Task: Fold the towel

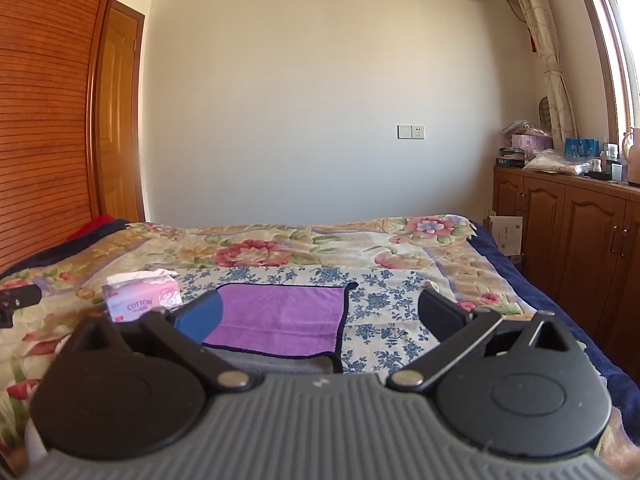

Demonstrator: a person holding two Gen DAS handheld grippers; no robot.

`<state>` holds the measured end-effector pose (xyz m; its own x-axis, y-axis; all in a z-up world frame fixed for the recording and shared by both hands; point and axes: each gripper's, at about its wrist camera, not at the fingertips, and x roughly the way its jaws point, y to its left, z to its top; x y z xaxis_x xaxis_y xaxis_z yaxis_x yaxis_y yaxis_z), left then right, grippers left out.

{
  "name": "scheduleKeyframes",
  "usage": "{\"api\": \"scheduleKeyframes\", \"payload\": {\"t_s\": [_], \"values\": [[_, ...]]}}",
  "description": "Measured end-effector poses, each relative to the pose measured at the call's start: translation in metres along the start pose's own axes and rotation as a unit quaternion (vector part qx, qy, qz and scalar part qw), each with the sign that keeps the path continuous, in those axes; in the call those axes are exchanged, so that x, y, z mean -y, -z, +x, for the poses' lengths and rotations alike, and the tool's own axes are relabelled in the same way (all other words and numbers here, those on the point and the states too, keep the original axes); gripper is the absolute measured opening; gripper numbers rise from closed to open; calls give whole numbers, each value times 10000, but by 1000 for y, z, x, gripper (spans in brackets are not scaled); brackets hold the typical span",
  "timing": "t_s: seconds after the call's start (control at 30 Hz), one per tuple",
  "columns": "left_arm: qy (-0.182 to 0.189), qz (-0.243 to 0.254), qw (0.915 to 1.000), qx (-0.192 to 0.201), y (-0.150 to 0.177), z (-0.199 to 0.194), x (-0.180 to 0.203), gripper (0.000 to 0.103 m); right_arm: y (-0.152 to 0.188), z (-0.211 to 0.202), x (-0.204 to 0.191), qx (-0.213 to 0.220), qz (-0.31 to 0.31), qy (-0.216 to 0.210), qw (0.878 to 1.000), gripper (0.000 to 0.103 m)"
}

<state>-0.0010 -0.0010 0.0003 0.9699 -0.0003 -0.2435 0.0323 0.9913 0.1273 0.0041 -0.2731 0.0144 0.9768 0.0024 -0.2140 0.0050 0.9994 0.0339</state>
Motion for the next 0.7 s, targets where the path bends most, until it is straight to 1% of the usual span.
{"api": "scheduleKeyframes", "payload": {"t_s": [0.7], "values": [[-8,11,10000,-1,1,1,1,103,0,-1,0,-4,-5,0,10000,103]]}}
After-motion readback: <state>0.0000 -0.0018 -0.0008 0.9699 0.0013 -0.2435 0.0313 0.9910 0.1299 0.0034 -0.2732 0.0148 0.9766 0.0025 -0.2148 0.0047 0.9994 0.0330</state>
